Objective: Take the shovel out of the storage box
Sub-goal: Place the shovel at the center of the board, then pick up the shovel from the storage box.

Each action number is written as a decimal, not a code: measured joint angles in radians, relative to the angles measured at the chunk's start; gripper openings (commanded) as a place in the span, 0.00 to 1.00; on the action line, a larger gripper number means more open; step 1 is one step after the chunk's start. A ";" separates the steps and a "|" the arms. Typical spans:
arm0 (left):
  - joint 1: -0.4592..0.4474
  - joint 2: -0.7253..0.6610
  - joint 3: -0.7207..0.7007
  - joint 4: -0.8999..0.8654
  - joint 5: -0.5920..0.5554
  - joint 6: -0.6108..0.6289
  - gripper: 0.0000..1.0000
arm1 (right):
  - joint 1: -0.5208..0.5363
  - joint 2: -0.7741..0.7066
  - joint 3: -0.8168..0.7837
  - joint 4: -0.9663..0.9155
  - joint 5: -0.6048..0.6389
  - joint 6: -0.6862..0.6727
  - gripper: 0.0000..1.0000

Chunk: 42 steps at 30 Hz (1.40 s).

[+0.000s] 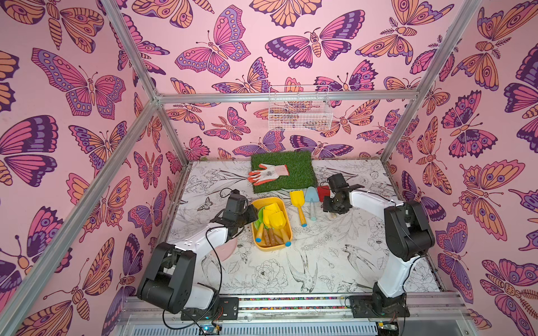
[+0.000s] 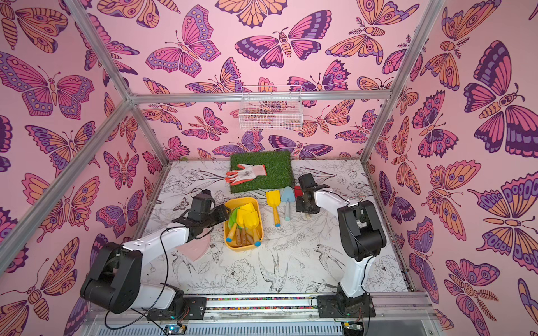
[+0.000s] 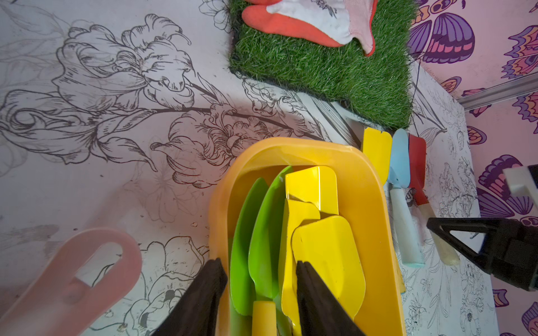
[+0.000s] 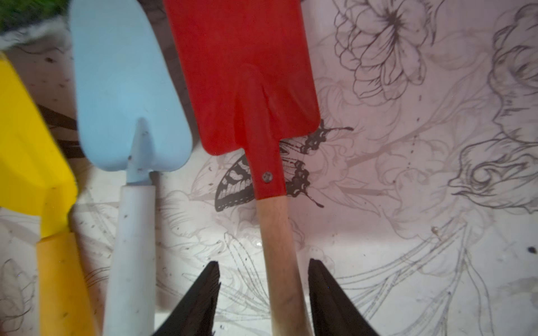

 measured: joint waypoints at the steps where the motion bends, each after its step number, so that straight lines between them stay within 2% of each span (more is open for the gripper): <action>1: 0.000 0.000 0.000 0.000 0.000 0.000 0.48 | 0.000 -0.027 -0.012 0.000 0.000 0.000 0.54; 8: 0.000 0.000 0.000 0.000 0.000 0.000 0.47 | 0.002 -0.159 -0.071 -0.002 -0.011 0.002 0.54; 17: 0.000 0.000 0.000 0.000 0.000 0.000 0.48 | 0.047 -0.258 -0.097 -0.060 -0.050 0.005 0.50; 26: 0.000 0.002 0.001 0.000 0.000 0.001 0.48 | 0.278 -0.284 -0.048 -0.182 -0.055 -0.056 0.49; 34: 0.000 0.002 0.001 0.000 0.000 0.001 0.48 | 0.457 -0.210 0.063 -0.245 -0.044 -0.085 0.48; 42: 0.000 0.002 0.002 0.000 0.000 0.001 0.48 | 0.565 -0.137 0.128 -0.261 -0.017 -0.005 0.52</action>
